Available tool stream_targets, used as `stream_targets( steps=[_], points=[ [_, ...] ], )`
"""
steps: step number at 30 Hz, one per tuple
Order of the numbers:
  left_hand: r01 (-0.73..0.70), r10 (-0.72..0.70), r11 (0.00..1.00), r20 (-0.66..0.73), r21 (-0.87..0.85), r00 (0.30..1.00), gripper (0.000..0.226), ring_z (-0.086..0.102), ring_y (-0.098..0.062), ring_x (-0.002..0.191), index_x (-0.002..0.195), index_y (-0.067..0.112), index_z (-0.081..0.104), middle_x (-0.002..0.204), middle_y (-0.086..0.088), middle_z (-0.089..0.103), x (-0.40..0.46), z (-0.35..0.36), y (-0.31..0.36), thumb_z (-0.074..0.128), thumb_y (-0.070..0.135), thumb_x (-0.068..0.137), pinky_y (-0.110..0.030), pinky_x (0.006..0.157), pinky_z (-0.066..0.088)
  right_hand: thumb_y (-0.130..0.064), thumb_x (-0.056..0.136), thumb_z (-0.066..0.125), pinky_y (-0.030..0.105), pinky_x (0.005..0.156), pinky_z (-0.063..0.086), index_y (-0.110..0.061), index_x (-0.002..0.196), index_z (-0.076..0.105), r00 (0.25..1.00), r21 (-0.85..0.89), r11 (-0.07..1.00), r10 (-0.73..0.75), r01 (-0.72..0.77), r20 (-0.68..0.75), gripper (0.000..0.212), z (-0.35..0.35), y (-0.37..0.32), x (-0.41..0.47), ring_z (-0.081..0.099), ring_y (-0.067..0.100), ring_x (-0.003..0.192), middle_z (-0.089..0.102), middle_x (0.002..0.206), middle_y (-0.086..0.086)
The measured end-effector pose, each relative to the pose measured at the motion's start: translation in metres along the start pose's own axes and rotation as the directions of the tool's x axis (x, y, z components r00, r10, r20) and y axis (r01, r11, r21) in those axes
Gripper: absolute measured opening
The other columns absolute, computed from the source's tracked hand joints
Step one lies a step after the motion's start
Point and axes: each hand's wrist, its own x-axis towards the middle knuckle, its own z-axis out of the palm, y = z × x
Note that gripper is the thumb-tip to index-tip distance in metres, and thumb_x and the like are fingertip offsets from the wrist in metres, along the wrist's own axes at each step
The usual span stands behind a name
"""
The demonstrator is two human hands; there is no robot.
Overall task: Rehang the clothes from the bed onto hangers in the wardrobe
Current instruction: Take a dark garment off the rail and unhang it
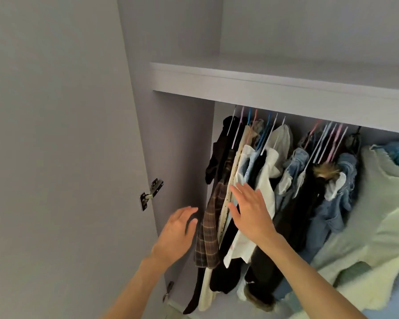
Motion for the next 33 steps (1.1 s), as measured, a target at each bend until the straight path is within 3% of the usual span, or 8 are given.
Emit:
stream_targets(
  steps=[5,10,16,20,23,26,29,33],
  points=[
    [-0.002,-0.010,0.994,-0.109,-0.106,0.994,0.037,0.055,-0.031,0.107,0.132,0.017,0.047,0.130,-0.003,0.051,0.063,-0.005,0.005,0.034,0.008,0.098,-0.030,0.094,0.040,-0.037,0.098,0.022,0.041,0.115,0.007,-0.015,0.142,0.036,0.993,-0.027,0.998,-0.068,0.065,-0.096,0.052,0.006,0.019,0.065,0.021,0.022,0.142,0.032,0.150,0.006],
    [-0.084,0.059,0.983,-0.152,-0.166,0.987,0.036,0.047,-0.015,0.121,0.134,0.011,0.045,0.132,-0.004,0.050,0.127,-0.005,0.028,0.038,0.014,0.099,-0.005,0.092,0.026,-0.038,0.091,0.029,0.046,0.110,0.020,-0.018,0.119,0.063,0.981,-0.240,0.960,-0.170,0.143,-0.095,0.048,0.015,0.039,0.089,0.049,0.023,0.126,0.062,0.125,0.003],
    [-0.089,0.080,0.987,-0.072,-0.133,0.994,0.051,0.046,-0.019,0.122,0.141,0.010,0.034,0.135,-0.008,0.046,0.182,0.021,0.043,0.052,0.021,0.094,-0.022,0.100,0.036,-0.032,0.092,0.038,0.044,0.106,0.028,-0.022,0.107,0.068,0.944,-0.250,0.941,-0.276,0.228,-0.179,0.034,0.012,0.069,0.090,0.053,0.021,0.121,0.065,0.118,0.001],
    [-0.028,0.009,0.995,-0.200,-0.091,0.980,0.044,0.053,-0.025,0.111,0.132,0.003,0.040,0.127,-0.013,0.048,0.200,0.020,0.044,0.055,0.012,0.091,-0.026,0.092,0.041,-0.032,0.093,0.042,0.044,0.106,0.030,-0.022,0.095,0.070,0.931,-0.200,0.951,-0.281,0.236,-0.234,0.030,0.006,0.089,0.095,0.055,0.021,0.118,0.067,0.114,0.001],
    [-0.035,0.007,0.994,-0.268,-0.100,0.963,0.049,0.049,-0.029,0.115,0.133,0.002,0.036,0.130,-0.016,0.043,0.214,0.012,0.044,0.057,0.006,0.089,-0.030,0.097,0.039,-0.036,0.091,0.042,0.044,0.108,0.028,-0.021,0.089,0.068,0.932,-0.183,0.959,-0.259,0.217,-0.253,0.030,0.006,0.091,0.095,0.053,0.022,0.121,0.065,0.117,0.004],
    [-0.023,0.006,0.996,-0.195,-0.085,0.981,0.056,0.035,-0.027,0.130,0.142,0.006,0.027,0.140,-0.015,0.038,0.233,0.004,0.048,0.052,0.009,0.092,-0.029,0.107,0.028,-0.040,0.088,0.044,0.044,0.109,0.025,-0.020,0.085,0.064,0.943,-0.173,0.970,-0.213,0.172,-0.255,0.028,0.009,0.089,0.096,0.048,0.023,0.126,0.059,0.125,0.008],
    [0.021,-0.033,0.992,-0.092,-0.123,0.995,0.046,0.044,-0.026,0.124,0.138,0.007,0.037,0.131,-0.013,0.050,0.248,0.000,0.051,0.051,0.016,0.095,-0.024,0.097,0.036,-0.036,0.088,0.043,0.043,0.111,0.023,-0.020,0.090,0.064,0.951,-0.178,0.972,-0.196,0.156,-0.238,0.026,0.012,0.089,0.096,0.044,0.022,0.130,0.057,0.129,0.007],
    [0.043,-0.091,0.956,-0.156,-0.291,0.983,0.031,0.058,-0.023,0.103,0.124,0.004,0.051,0.109,-0.012,0.061,0.251,0.002,0.054,0.050,0.015,0.095,-0.017,0.075,0.041,-0.037,0.088,0.041,0.042,0.110,0.023,-0.015,0.119,0.061,0.962,-0.224,0.967,-0.171,0.122,-0.215,0.042,0.012,0.091,0.095,0.044,0.021,0.130,0.054,0.134,0.006]
  ],
)
